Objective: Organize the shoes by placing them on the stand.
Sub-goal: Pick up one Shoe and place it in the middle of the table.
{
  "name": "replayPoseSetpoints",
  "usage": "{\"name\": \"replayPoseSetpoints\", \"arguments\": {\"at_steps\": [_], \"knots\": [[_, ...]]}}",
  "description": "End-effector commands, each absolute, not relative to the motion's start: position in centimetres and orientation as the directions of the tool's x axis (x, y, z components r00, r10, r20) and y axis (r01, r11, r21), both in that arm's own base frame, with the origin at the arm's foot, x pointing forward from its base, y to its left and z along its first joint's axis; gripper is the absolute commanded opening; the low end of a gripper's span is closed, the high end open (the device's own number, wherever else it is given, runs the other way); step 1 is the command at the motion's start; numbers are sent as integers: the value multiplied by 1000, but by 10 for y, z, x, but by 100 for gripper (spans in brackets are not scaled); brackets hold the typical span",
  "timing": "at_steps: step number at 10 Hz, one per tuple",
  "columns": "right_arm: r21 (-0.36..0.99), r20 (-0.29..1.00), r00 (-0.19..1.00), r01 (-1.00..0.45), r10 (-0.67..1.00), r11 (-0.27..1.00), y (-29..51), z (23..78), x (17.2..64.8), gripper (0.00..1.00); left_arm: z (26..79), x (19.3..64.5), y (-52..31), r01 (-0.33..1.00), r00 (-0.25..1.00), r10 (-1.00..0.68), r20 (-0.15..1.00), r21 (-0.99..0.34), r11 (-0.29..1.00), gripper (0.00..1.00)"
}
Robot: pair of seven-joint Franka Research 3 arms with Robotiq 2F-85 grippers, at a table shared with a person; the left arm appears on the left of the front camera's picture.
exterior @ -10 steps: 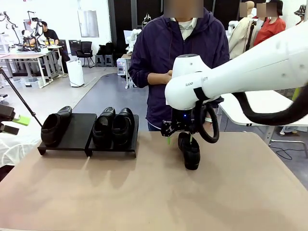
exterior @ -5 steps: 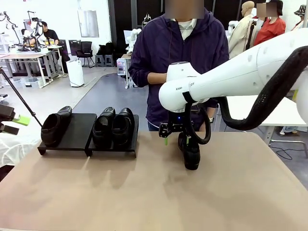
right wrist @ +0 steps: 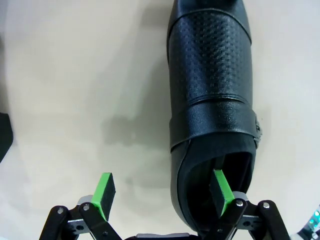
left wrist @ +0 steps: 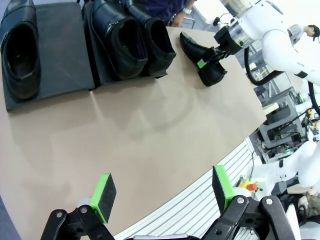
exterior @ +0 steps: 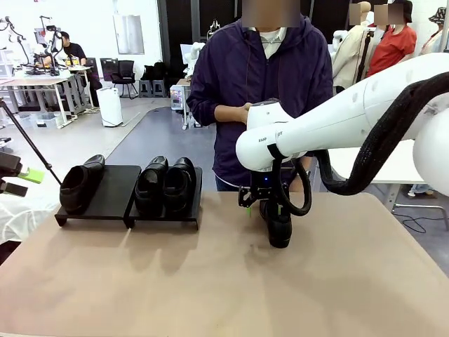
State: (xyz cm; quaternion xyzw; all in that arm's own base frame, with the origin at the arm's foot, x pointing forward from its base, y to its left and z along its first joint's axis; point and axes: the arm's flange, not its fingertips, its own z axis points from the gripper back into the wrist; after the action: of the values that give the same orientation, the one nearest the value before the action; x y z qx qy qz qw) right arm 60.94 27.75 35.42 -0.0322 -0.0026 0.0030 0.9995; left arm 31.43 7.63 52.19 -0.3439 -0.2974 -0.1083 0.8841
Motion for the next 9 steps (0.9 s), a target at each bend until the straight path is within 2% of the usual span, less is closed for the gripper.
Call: {"name": "replayPoseSetpoints", "arguments": {"at_steps": [1,2,3,4,9], "knots": [[-86,46,998,-40,44,995,275,353,612,100,522,311,76,391,805,12,593,-546,741,100],[-114,52,997,-43,49,993,275,354,612,100,522,311,76,391,805,12,593,-546,741,100],[-127,46,997,-58,64,990,275,354,611,44,522,311,76,391,805,12,593,-546,741,100],[-129,42,997,-62,68,990,276,354,612,0,522,311,76,391,805,12,593,-546,741,100],[-154,24,996,-87,91,984,277,353,612,0,522,311,76,391,805,12,593,-546,741,100]]}}
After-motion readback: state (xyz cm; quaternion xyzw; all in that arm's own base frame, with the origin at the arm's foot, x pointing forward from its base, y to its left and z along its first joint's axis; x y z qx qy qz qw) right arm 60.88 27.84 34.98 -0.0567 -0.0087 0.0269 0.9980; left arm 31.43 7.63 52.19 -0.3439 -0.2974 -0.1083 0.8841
